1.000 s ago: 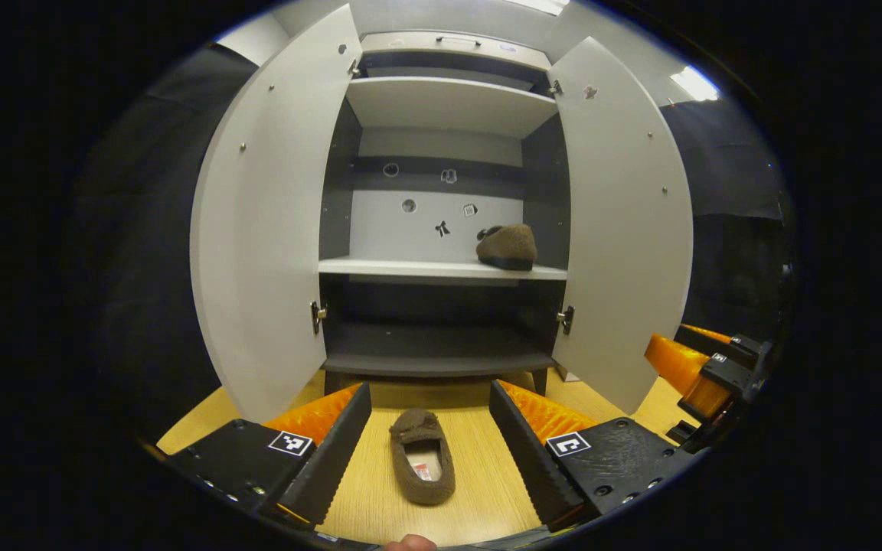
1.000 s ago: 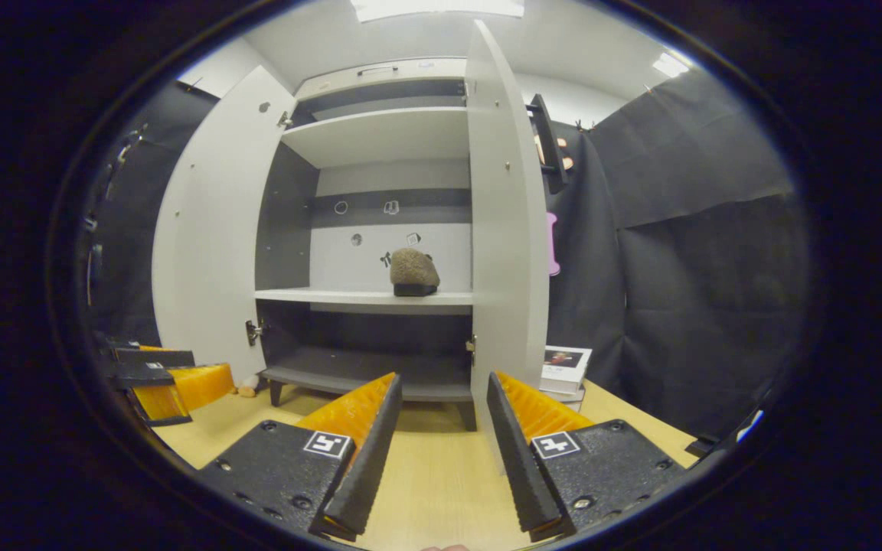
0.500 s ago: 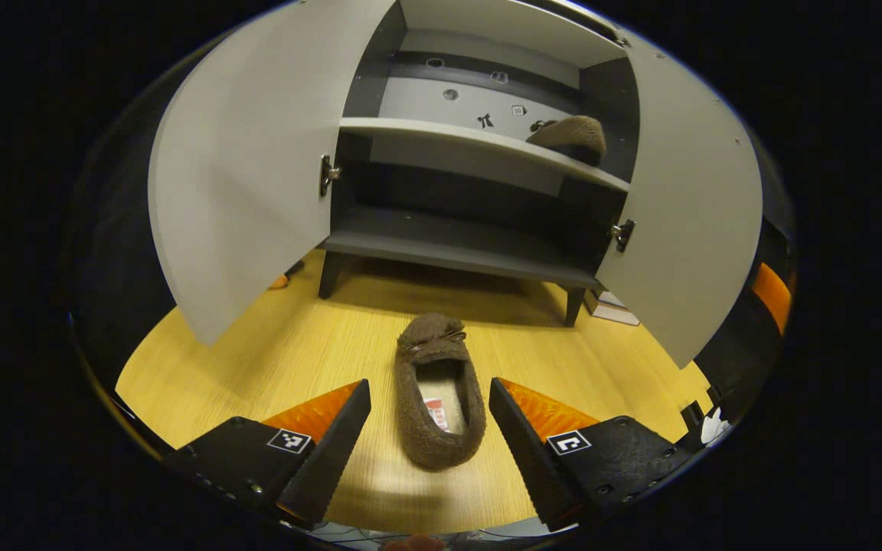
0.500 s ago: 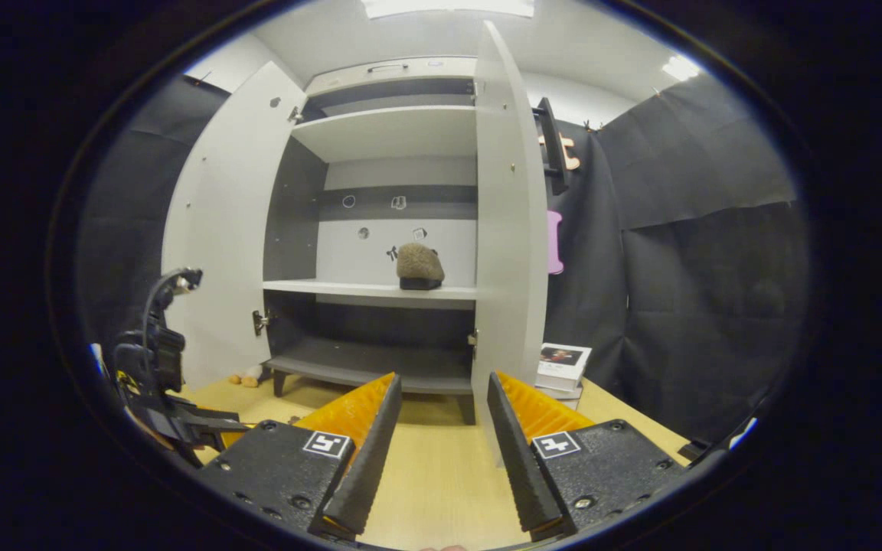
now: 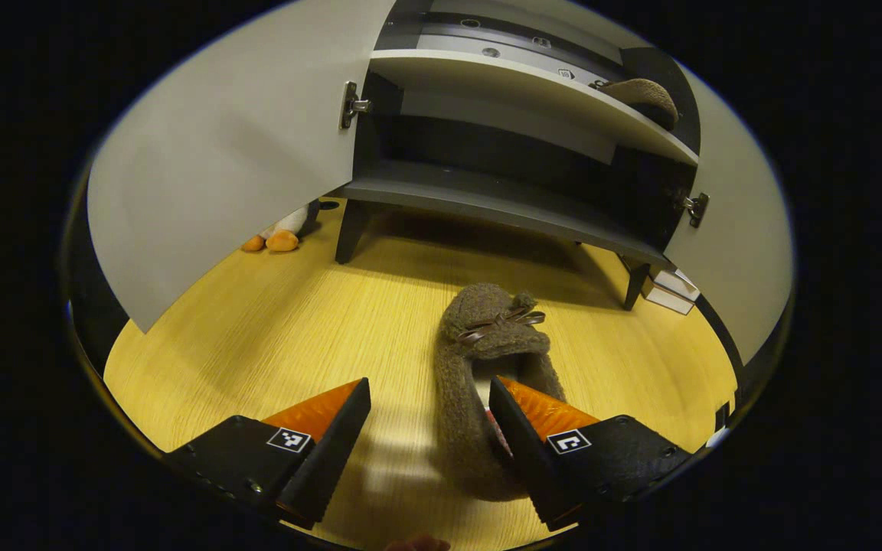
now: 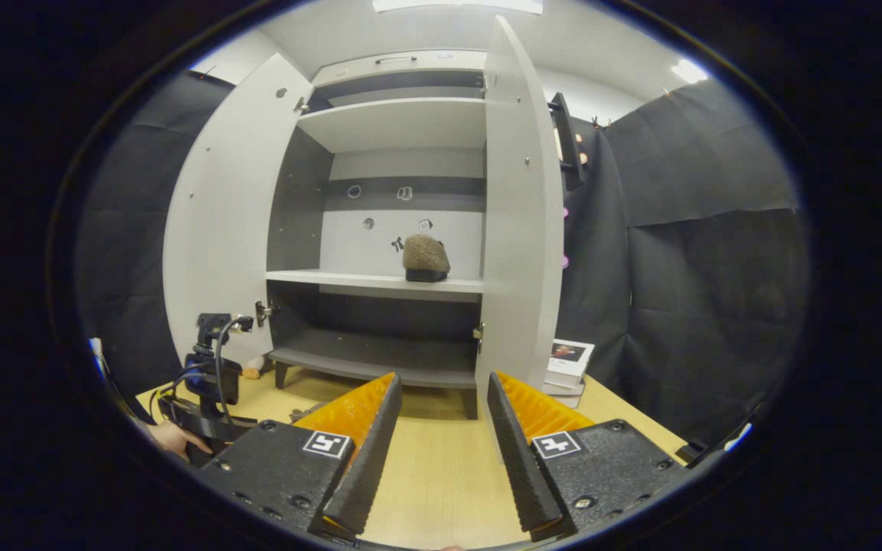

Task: Grab one shoe with the right hand and put it into the shoe cabinet, grab the other shoe with the left hand and put it into the shoe cabinet; then close the right door with the right hand and the left door with the left hand.

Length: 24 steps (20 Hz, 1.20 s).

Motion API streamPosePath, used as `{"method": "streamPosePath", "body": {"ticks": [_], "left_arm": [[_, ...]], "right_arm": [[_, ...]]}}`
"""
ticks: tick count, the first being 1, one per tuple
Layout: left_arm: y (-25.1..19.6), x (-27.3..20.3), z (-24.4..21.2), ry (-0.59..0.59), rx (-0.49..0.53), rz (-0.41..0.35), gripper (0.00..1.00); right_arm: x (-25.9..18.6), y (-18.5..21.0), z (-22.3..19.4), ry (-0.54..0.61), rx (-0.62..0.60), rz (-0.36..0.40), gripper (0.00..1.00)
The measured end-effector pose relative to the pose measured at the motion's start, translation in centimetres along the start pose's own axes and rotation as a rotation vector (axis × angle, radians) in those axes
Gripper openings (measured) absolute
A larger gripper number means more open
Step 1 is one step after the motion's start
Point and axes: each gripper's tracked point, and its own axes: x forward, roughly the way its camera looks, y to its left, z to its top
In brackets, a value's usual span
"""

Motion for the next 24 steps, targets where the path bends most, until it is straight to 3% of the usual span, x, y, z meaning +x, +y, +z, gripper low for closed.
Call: {"method": "streamPosePath", "body": {"ticks": [13, 16, 17, 18, 19, 20, 21, 22, 24], "left_arm": [[0.1, 5.1, 0.9, -0.013, 0.028, -0.013, 0.95], [-0.8, 5.4, 0.9, -0.019, 0.022, -0.051, 0.88], [-1.2, 5.4, 1.1, -0.028, 0.019, -0.069, 0.90], [-1.9, 5.3, 1.1, -0.038, 0.016, -0.089, 0.71], [-2.2, 5.5, 1.2, -0.047, 0.019, -0.090, 0.60], [-1.9, 5.5, 1.4, -0.059, 0.038, -0.057, 0.39], [-1.4, 5.5, 1.4, -0.067, 0.061, -0.028, 0.34], [-1.6, 5.6, 1.4, -0.079, 0.071, -0.033, 0.11], [-2.4, 5.2, 1.4, -0.076, 0.062, -0.076, 0.05]], "right_arm": [[2.3, 0.5, -0.5, 0.029, -0.025, 0.006, 0.72], [2.5, 0.6, -0.8, 0.041, -0.032, 0.007, 0.72], [2.6, 0.7, -0.8, 0.045, -0.035, 0.007, 0.73], [2.6, 0.6, -1.0, 0.048, -0.037, 0.006, 0.72], [2.6, 0.5, -1.0, 0.051, -0.039, 0.003, 0.72], [2.6, 0.5, -1.0, 0.052, -0.039, 0.002, 0.73], [2.5, 0.4, -1.0, 0.052, -0.039, -0.001, 0.73], [2.5, 0.3, -1.0, 0.051, -0.038, -0.002, 0.72], [2.4, 0.3, -0.9, 0.046, -0.034, -0.003, 0.73]]}}
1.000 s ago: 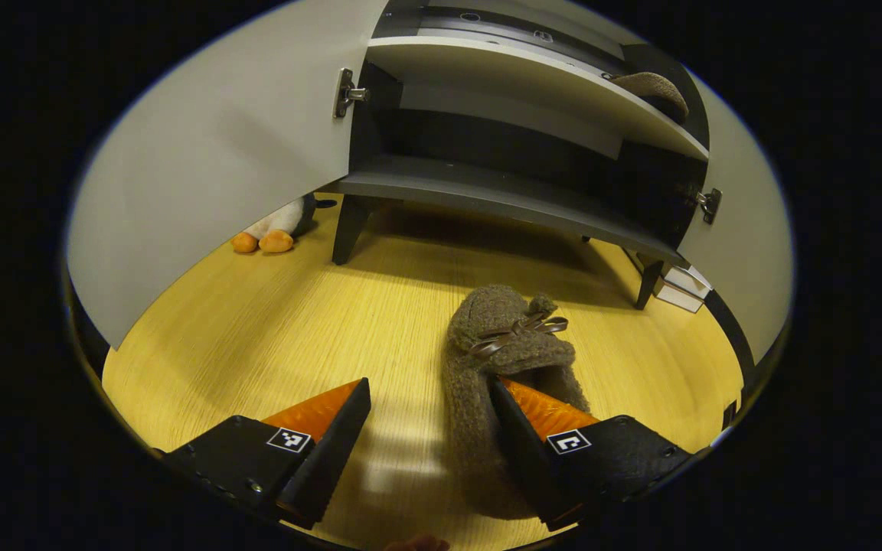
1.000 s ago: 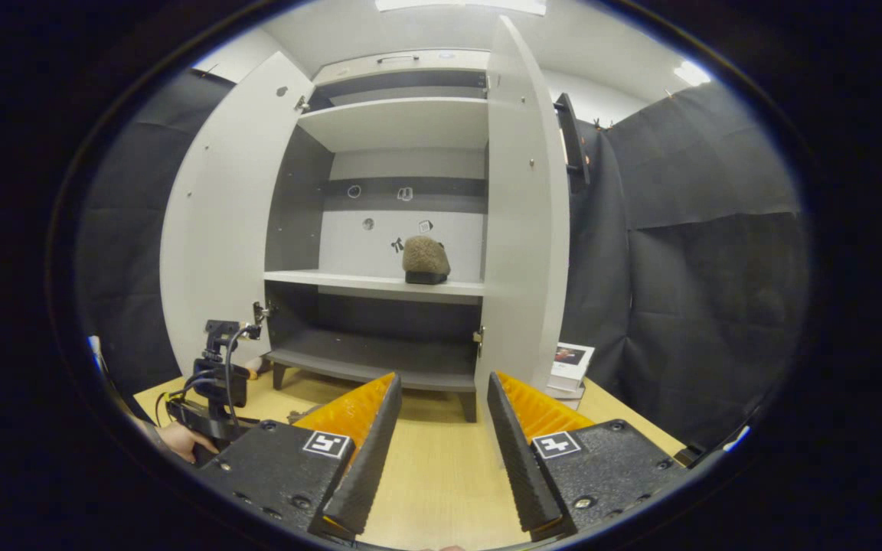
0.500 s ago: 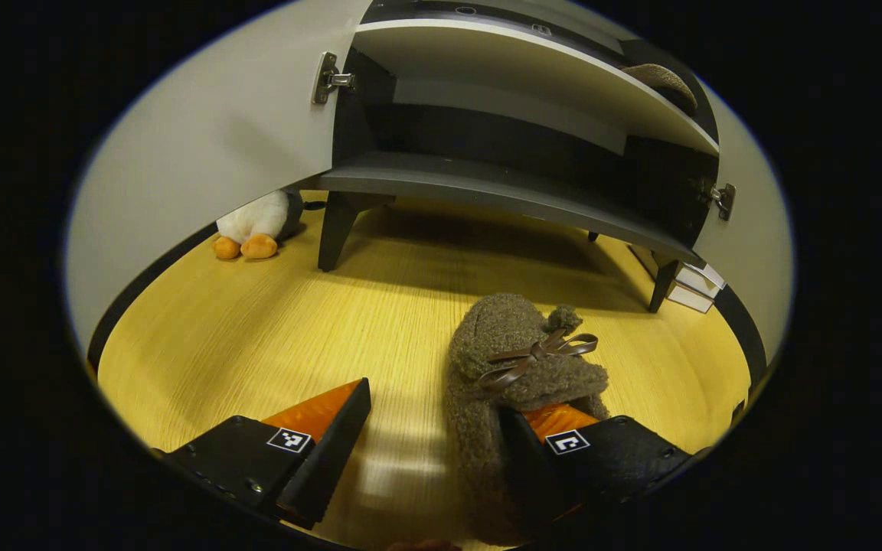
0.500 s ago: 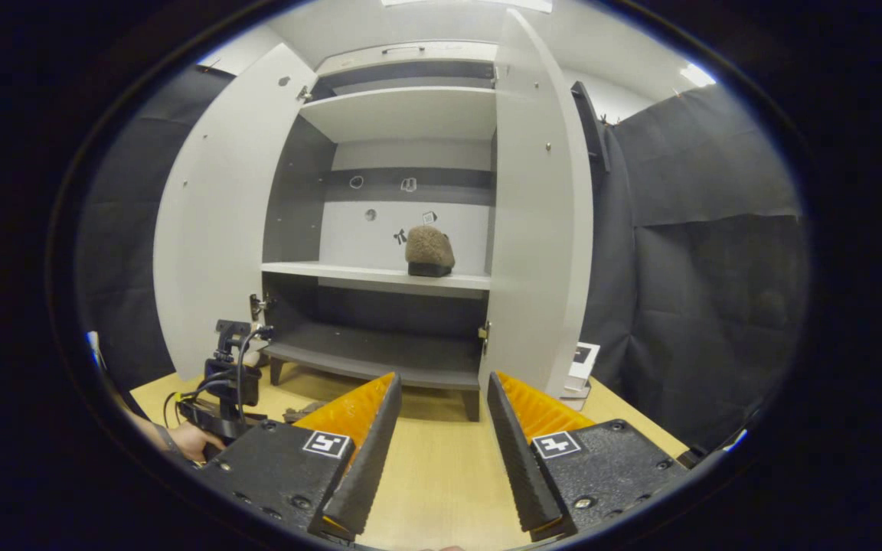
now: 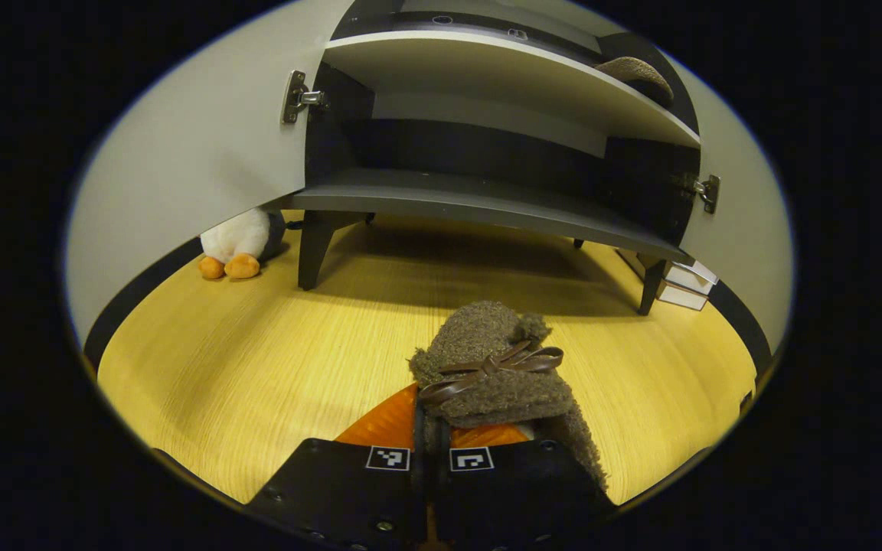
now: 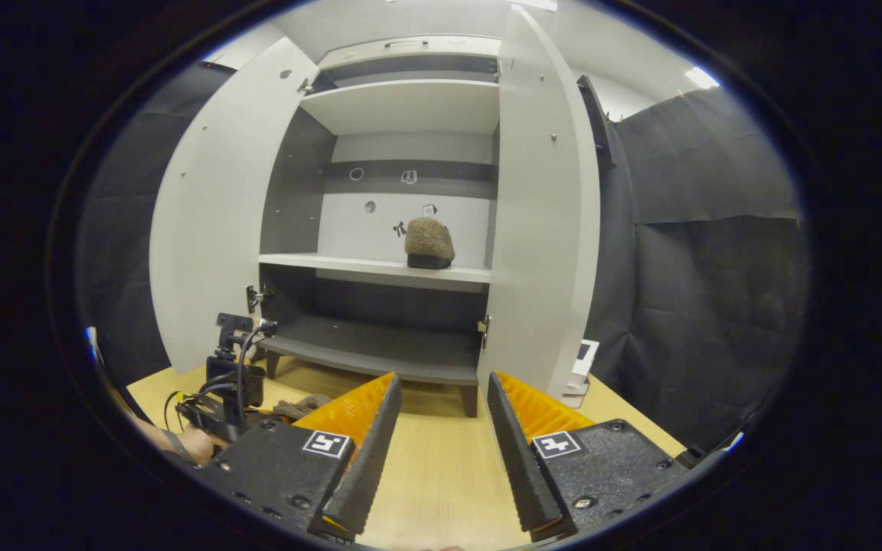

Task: Grab one shoe with the right hand and put it into the shoe cabinet, grab the other shoe with the left hand and put it into the shoe cabinet; then close the right door with the right hand and the left door with the left hand.

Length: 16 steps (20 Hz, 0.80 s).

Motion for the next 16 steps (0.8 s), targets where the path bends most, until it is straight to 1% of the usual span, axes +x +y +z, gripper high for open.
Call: {"method": "streamPosePath", "body": {"ticks": [1, 4, 7, 10, 11, 13, 14, 15, 16], "left_arm": [[-0.1, -0.7, 0.2, -0.003, 0.006, -0.001, 0.02], [0.0, -4.2, 3.8, -0.084, 0.047, 0.042, 0.02], [-2.1, -8.7, 9.0, -0.188, 0.009, 0.019, 0.01], [-4.4, -12.6, 16.6, -0.335, 0.004, -0.039, 0.01], [-5.3, -13.6, 19.4, -0.379, 0.003, -0.069, 0.00], [-6.8, -15.0, 25.0, -0.450, -0.014, -0.115, 0.01], [-7.4, -15.4, 27.9, -0.484, -0.013, -0.118, 0.01], [-8.0, -15.7, 30.6, -0.526, 0.001, -0.103, 0.01], [-7.6, -15.4, 33.3, -0.557, 0.023, -0.064, 0.01]], "right_arm": [[0.0, 0.1, 0.1, -0.002, 0.000, 0.001, 0.73], [-0.2, 0.2, 0.3, -0.012, -0.001, 0.008, 0.73], [-0.3, 0.3, 0.0, -0.024, 0.004, 0.023, 0.72], [-0.4, 0.8, 0.1, -0.035, 0.012, 0.039, 0.73], [-0.4, 0.9, 0.2, -0.040, 0.011, 0.042, 0.73], [-0.6, 1.0, 0.2, -0.045, 0.009, 0.046, 0.73], [-0.7, 0.9, 0.3, -0.049, 0.011, 0.045, 0.73], [-0.7, 0.7, 0.3, -0.050, 0.013, 0.042, 0.73], [-0.7, 0.6, 0.2, -0.050, 0.016, 0.038, 0.72]]}}
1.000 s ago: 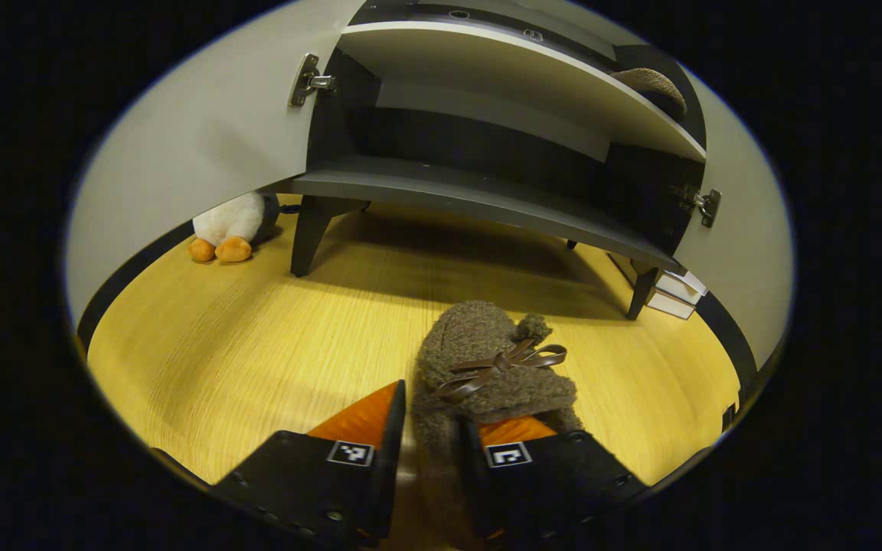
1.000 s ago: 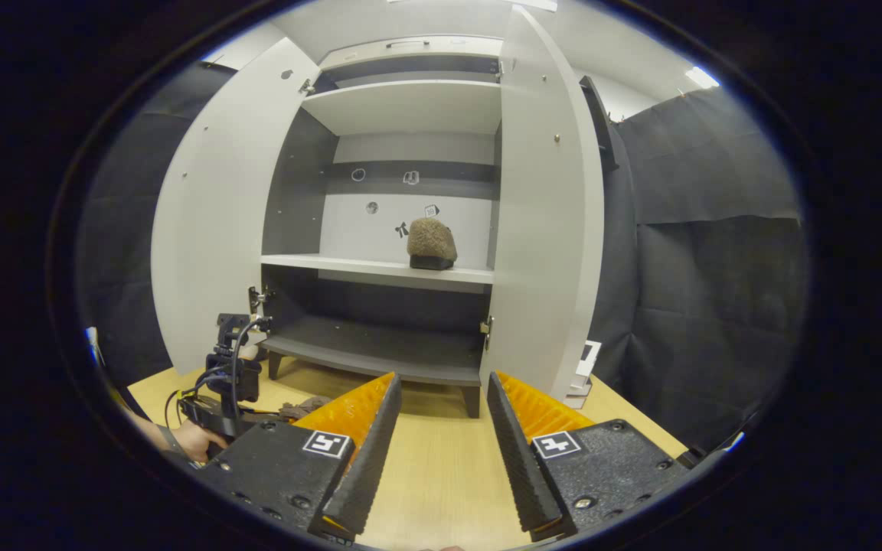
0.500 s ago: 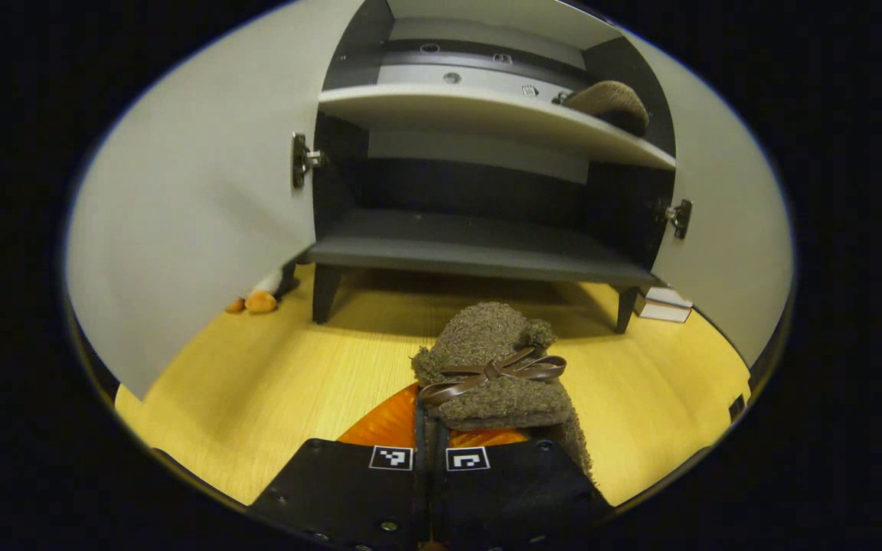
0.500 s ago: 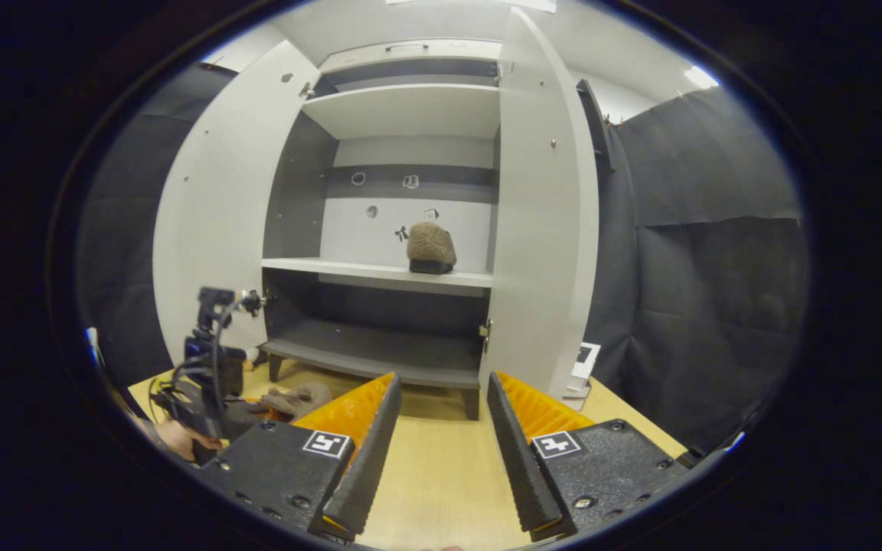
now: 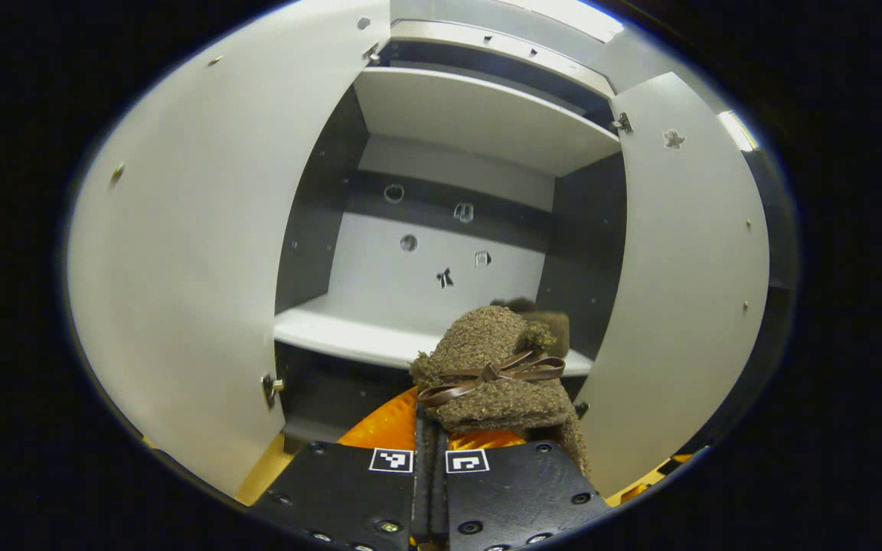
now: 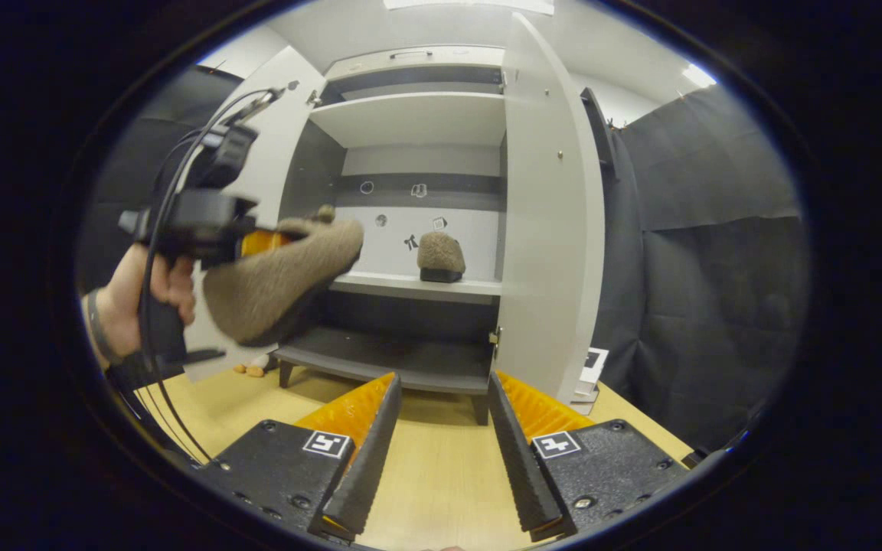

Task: Grab one shoe with the right hand and put it into the shoe cabinet, grab the other shoe with the left hand and put it into the shoe cabinet; then close the right door with the right hand and the left door with the left hand.

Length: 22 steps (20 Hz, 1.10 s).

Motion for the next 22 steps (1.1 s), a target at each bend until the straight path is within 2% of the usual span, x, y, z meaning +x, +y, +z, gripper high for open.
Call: {"method": "streamPosePath", "body": {"ticks": [2, 5, 7, 10, 15, 20, 21, 22], "left_arm": [[0.4, 3.5, 2.3, 0.003, 0.032, 0.055, 0.01], [0.5, 11.5, 4.5, 0.071, 0.004, 0.048, 0.01], [1.7, 16.1, 3.4, 0.152, 0.055, 0.091, 0.01], [2.4, 20.4, 0.8, 0.290, 0.096, 0.131, 0.02], [3.6, 23.9, -3.1, 0.438, 0.073, 0.173, 0.01], [4.0, 24.5, -4.3, 0.501, 0.039, 0.172, 0.00], [3.8, 24.7, -4.3, 0.503, 0.042, 0.155, 0.02], [3.3, 24.6, -4.4, 0.509, 0.032, 0.134, 0.14]], "right_arm": [[0.1, -0.3, -0.1, 0.004, 0.004, -0.008, 0.72], [0.0, -0.5, 0.0, 0.003, 0.024, -0.012, 0.72], [-0.2, -0.8, 0.0, 0.003, 0.010, -0.022, 0.72], [-0.1, -1.0, 0.0, 0.005, 0.014, -0.029, 0.72], [0.2, -2.0, -0.2, 0.010, 0.027, -0.055, 0.73], [0.3, -2.7, -0.3, 0.004, 0.027, -0.080, 0.73], [0.3, -2.6, -0.4, 0.006, 0.028, -0.079, 0.73], [0.3, -2.5, -0.5, 0.007, 0.030, -0.073, 0.72]]}}
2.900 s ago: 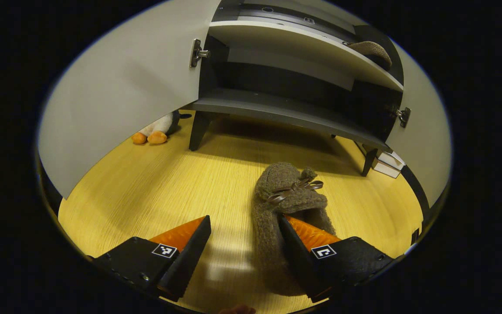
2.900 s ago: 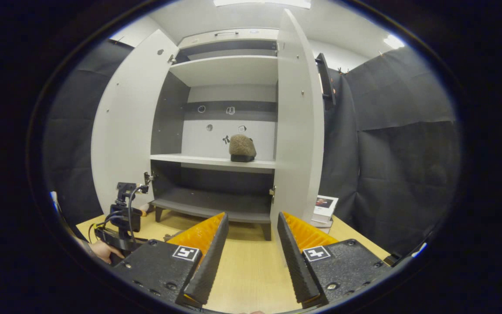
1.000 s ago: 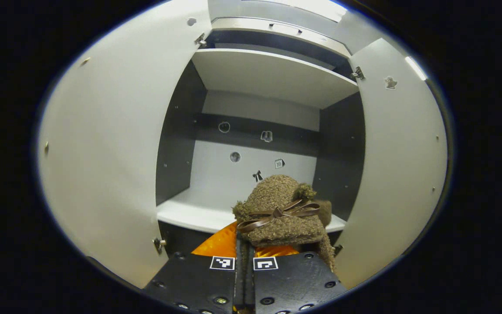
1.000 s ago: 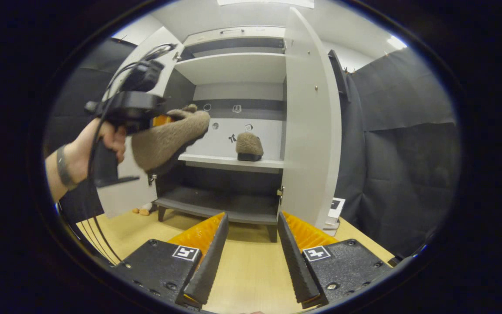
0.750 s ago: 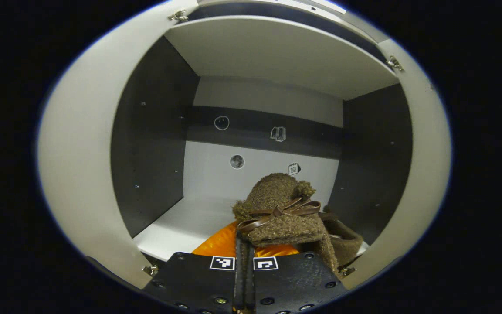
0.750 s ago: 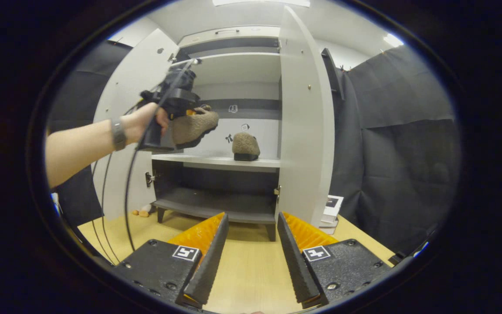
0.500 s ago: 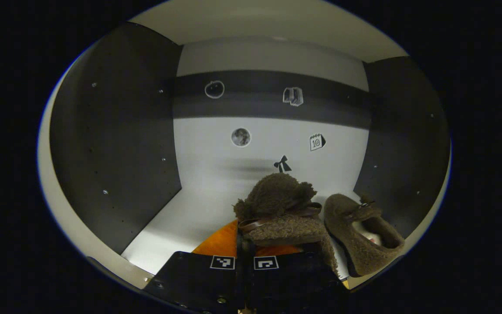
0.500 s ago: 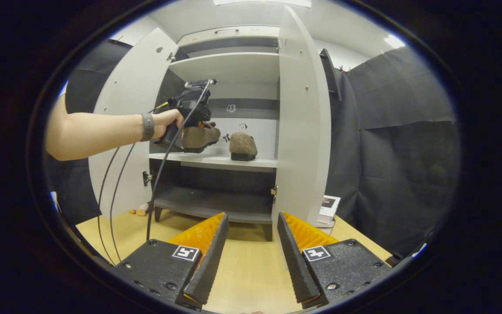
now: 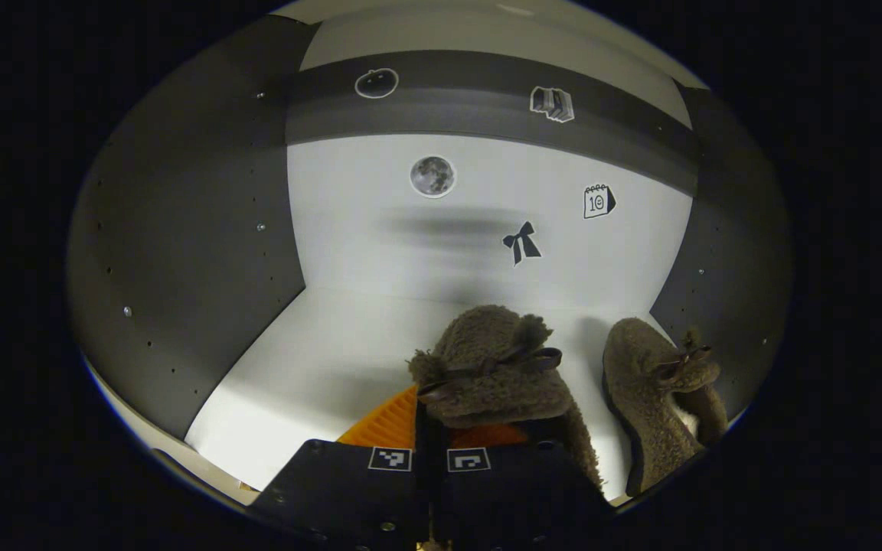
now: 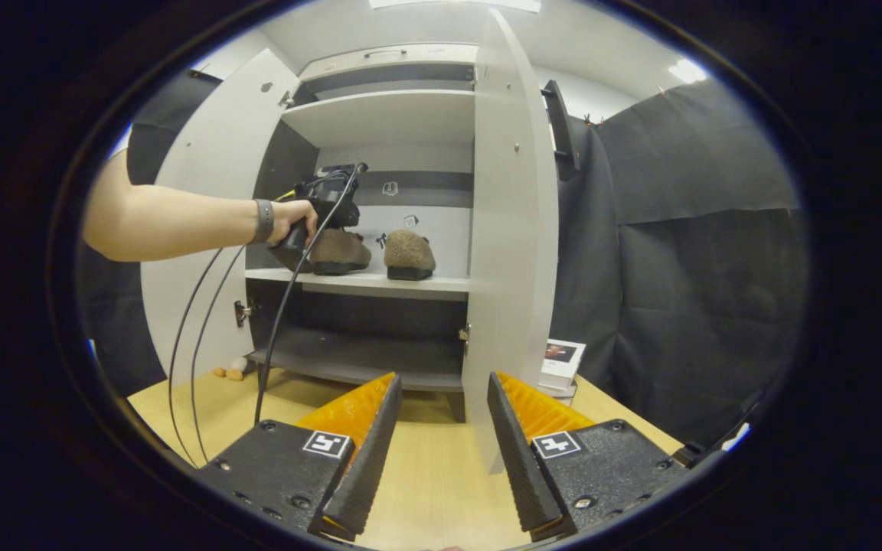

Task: Grab one shoe with the right hand and put it into the shoe cabinet, grab the other shoe with the left hand and put it into the shoe cabinet; then close the right door with the right hand and the left door with the left hand.

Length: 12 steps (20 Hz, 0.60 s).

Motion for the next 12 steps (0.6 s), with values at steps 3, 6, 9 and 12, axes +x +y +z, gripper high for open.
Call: {"method": "streamPosePath", "body": {"ticks": [3, 6, 9, 12], "left_arm": [[-0.3, -1.0, 0.4, -0.011, -0.001, -0.031, 0.21], [0.8, -2.7, 1.3, -0.054, 0.060, -0.007, 0.58], [0.6, -5.6, 1.8, -0.103, 0.067, -0.028, 0.79], [0.3, -10.4, 3.4, -0.238, 0.057, -0.065, 0.80]], "right_arm": [[-0.2, 0.5, 0.3, -0.010, -0.003, 0.008, 0.73], [-0.6, 1.1, 0.1, -0.011, -0.010, 0.022, 0.72], [-1.0, 1.5, 0.3, -0.015, -0.008, 0.034, 0.72], [-1.4, 1.6, 0.8, -0.029, -0.008, 0.039, 0.72]]}}
